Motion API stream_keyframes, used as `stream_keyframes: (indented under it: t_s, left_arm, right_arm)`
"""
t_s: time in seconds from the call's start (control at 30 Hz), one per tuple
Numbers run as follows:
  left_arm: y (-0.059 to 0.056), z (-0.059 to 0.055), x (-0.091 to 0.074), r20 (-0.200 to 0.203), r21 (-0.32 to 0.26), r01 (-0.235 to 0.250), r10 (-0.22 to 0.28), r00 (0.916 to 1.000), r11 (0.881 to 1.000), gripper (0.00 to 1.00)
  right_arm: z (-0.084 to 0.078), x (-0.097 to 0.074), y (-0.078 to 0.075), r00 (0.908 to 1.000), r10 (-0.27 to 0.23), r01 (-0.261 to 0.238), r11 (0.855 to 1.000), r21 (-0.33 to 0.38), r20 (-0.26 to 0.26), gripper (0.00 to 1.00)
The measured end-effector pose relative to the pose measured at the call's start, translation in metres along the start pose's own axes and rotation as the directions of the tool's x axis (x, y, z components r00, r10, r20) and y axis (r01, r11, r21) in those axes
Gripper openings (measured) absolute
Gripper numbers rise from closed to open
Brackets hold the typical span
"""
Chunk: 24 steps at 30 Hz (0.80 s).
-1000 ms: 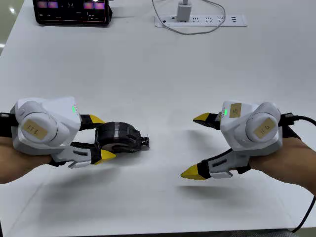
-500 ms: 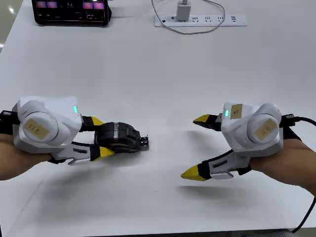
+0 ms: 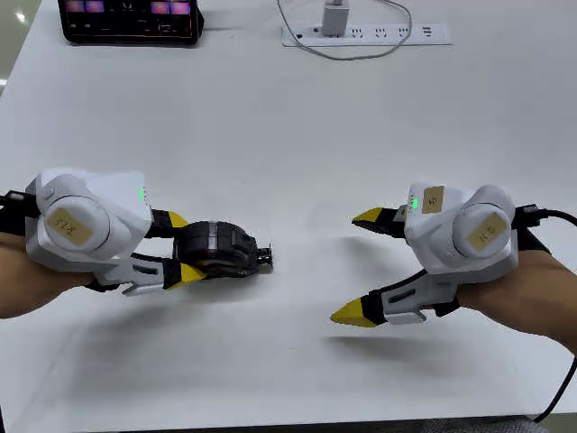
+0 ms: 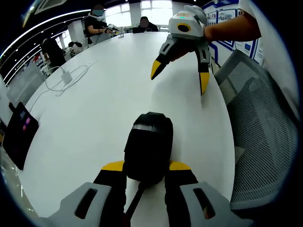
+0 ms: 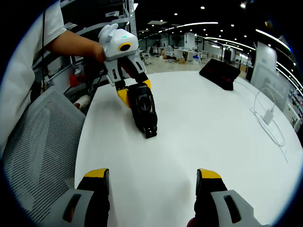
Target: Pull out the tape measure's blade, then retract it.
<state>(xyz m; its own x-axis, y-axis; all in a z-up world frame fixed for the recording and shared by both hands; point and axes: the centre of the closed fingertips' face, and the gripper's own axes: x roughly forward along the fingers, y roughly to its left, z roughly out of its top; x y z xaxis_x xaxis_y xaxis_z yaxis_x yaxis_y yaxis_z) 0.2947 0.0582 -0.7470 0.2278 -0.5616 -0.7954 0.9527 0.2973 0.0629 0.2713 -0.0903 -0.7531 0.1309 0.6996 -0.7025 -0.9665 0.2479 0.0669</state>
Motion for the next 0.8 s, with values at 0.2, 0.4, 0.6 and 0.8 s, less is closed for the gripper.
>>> stream_keyframes:
  t_s: [0.2,0.4,0.6,0.8]
  left_arm:
    - [-0.001,-0.001,0.0,-0.006,0.018,-0.003,0.003,1.0,1.0,0.25]
    - [-0.001,-0.001,0.0,-0.014,0.05,-0.002,0.003,0.9999,0.999,0.24]
    - [-0.002,-0.001,0.001,-0.027,0.074,0.002,0.0,0.9996,0.997,0.24]
    - [-0.002,-0.001,0.002,-0.037,0.098,0.013,-0.01,0.9993,0.995,0.24]
  right_arm:
    - [0.003,0.0,0.0,0.9998,0.01,-0.01,1.0,0.009,0.016,0.73]
    - [0.004,0.001,0.0,0.9997,0.01,-0.011,1.0,0.006,0.021,0.72]
    - [0.009,0.003,0.0,0.9989,0.023,-0.023,1.0,0.014,0.04,0.72]
    - [0.014,0.007,-0.002,0.9981,0.029,-0.03,0.999,0.019,0.055,0.71]
